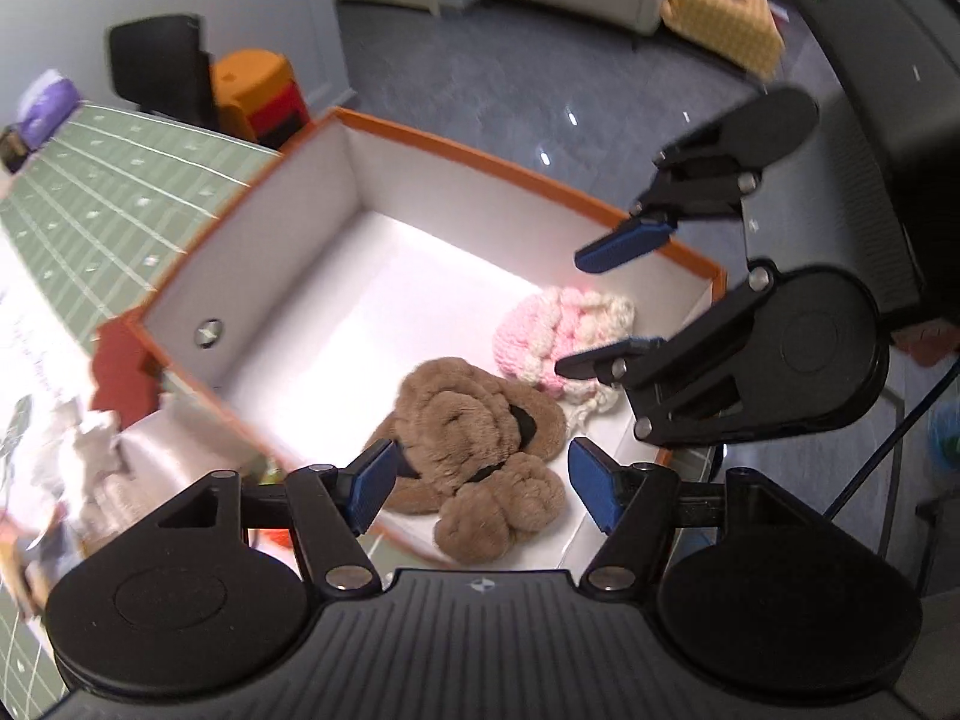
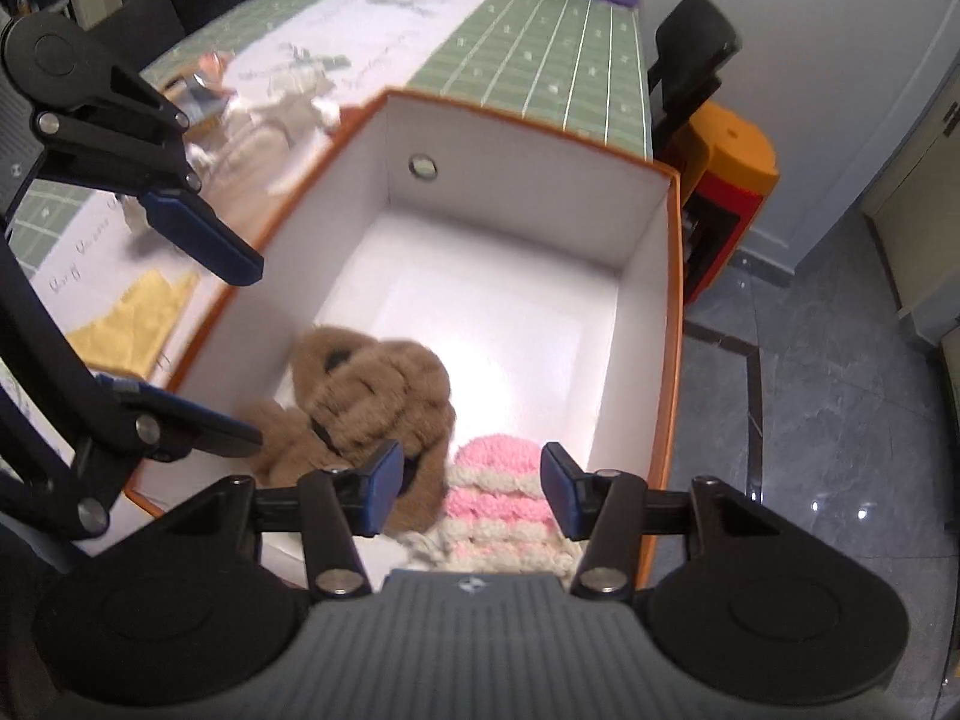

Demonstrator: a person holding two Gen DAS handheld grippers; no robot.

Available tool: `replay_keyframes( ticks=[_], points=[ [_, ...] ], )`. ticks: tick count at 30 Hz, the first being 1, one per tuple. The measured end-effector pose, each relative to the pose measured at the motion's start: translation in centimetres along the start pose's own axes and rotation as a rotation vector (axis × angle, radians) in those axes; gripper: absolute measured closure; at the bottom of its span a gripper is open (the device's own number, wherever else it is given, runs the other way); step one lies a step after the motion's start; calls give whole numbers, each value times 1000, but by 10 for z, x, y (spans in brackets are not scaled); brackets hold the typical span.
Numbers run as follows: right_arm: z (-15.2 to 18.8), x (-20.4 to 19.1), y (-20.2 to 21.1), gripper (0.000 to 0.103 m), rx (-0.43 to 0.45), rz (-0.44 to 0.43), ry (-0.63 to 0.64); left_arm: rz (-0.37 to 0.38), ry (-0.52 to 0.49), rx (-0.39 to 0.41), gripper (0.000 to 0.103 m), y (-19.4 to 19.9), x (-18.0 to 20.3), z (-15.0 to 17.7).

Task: Organize soft objects
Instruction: 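Move both tools back over the yellow cloth on the table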

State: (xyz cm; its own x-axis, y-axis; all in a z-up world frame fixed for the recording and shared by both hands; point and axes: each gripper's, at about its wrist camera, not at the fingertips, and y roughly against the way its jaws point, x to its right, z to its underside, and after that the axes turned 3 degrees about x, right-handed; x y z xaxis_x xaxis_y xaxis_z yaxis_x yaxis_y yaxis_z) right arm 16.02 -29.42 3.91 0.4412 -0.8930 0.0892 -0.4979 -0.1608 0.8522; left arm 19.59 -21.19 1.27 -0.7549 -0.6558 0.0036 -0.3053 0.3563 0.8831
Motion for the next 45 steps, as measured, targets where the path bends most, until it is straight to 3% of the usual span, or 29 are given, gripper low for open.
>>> replay_keyframes(
  ticks=[6, 10, 14, 19, 23, 30, 31, 37, 45],
  points=[
    [-10, -42, 26, 49, 126, -33, 18, -77, 64, 100, 26, 49, -10, 29],
    [-16, -79, 33, 49, 171, -78, 75, -145, 120, 120, 26, 72, -19, 56],
    [-20, -112, 29, 49, 200, -117, 127, -206, 174, 130, 26, 85, -34, 90],
    [-19, -144, 10, 49, 224, -172, 127, -229, 269, 164, 26, 92, -51, 137],
    [-8, -169, -13, 53, 227, -181, 119, -204, 327, 190, 25, 83, -57, 177],
    [7, -180, -62, 73, 183, -156, 4, -203, 322, 161, 20, 42, -47, 217],
    [9, -180, -67, 78, 180, -149, -8, -208, 327, 158, 20, 38, -47, 220],
    [15, -190, -82, 86, 193, -120, -36, -230, 373, 189, 19, 21, -49, 228],
    [17, -190, -101, 87, 163, -131, -107, -276, 366, 182, 12, 0, -44, 224]
  ],
)
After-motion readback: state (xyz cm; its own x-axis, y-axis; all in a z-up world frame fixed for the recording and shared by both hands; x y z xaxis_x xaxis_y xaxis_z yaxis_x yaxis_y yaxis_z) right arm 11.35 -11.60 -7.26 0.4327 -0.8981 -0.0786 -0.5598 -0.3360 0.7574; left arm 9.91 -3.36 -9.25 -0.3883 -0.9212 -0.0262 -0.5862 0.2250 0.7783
